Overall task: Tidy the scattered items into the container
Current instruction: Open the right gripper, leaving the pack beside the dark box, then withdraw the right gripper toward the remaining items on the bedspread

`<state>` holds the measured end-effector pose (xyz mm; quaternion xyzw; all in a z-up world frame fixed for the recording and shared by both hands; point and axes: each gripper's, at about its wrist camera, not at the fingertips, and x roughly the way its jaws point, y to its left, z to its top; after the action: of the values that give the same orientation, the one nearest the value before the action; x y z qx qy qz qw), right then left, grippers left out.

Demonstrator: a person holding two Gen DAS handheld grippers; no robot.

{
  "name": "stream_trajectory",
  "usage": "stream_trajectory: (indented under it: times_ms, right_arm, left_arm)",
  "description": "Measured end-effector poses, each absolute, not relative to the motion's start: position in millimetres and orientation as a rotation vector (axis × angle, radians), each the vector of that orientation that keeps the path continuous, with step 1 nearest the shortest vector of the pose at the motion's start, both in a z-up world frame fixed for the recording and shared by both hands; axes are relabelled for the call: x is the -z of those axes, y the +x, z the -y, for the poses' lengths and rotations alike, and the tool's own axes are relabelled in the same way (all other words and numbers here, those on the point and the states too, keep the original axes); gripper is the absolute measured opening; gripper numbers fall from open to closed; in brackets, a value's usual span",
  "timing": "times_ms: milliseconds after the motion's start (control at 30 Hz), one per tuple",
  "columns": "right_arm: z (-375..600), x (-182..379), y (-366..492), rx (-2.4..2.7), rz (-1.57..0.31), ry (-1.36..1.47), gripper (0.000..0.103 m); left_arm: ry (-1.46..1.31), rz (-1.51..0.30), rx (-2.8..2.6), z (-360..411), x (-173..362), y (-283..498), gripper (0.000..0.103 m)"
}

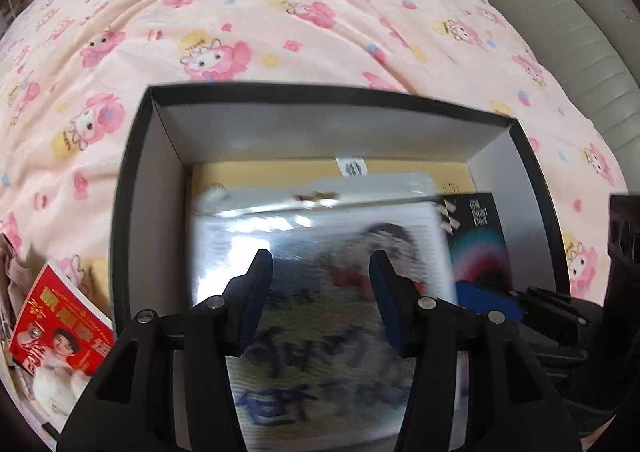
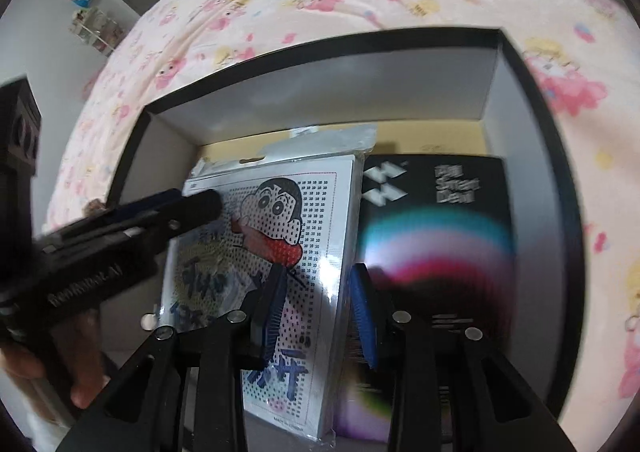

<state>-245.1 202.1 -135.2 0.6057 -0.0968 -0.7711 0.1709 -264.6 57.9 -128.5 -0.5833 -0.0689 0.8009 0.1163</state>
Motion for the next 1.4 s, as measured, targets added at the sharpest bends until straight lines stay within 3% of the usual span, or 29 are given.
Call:
stream_trajectory:
  times_ms: [100, 267, 400, 533, 700, 833, 867, 1000, 1067, 1167, 1300, 1400]
  right_arm:
    - [-197.7, 129.8, -245.6, 2.195, 0.286, 1.686, 0.030]
    - [-199.0, 98.2, -260.1, 2.442, 0.125, 1.572, 0.030]
    - [-206.3, 107.4, -269.4, 2.363, 0.246, 1.630, 0.032]
    - [-201.8, 135.6, -270.5, 2.244, 0.280, 1.741, 0.032]
    - [-208.3, 127.1, -270.8, 2.262, 0.290, 1.712, 0.032]
    - [-214.0, 122.0, -271.5, 2.347, 0.186, 1.707, 0.046]
    - [-216.0, 125.7, -270.3, 2.329, 0.177, 1.730, 0.046]
    - [-228.7, 140.8, -260.2, 2.100, 0.481, 1.769, 0.046]
    - [-228.0, 133.9, -250.1, 2.164, 0.416, 1.761, 0.046]
    - [-231.5, 117.0, -236.3, 2.317, 0.309, 1.700, 0.046]
    - [-235.8, 89.3, -208.6, 2.433, 0.238, 1.612, 0.046]
    - [-236.2, 64.9, -181.4, 2.528, 0.190, 1.505, 0.046]
  left_arm:
    - [-1.699, 0.202, -2.336, -58.6, 130.3, -265.6, 0.051]
    - [-1.776, 0.258, -2.335, -54.9, 133.4, -277.0, 0.052]
    - [-1.835, 0.462, -2.256, -40.8, 141.4, -289.8, 0.053]
    - [-1.871, 0.323, -2.311, -56.6, 144.9, -306.2, 0.053]
    - [-1.928, 0.201, -2.313, -73.1, 157.0, -325.3, 0.053]
    - [-1.977, 0.333, -2.260, -64.8, 169.1, -324.0, 0.055]
    - [-1.965, 0.332, -2.259, -64.5, 167.2, -321.0, 0.055]
    - [-1.919, 0.312, -2.256, -66.9, 152.6, -307.3, 0.055]
    - [-1.874, 0.371, -2.221, -65.6, 144.5, -296.7, 0.055]
    - [-1.717, 0.208, -2.346, -74.7, 114.5, -263.5, 0.055]
    - [-1.599, 0.273, -2.309, -71.8, 82.5, -214.5, 0.056]
    - [-1.496, 0.198, -2.397, -65.7, 55.5, -179.3, 0.059]
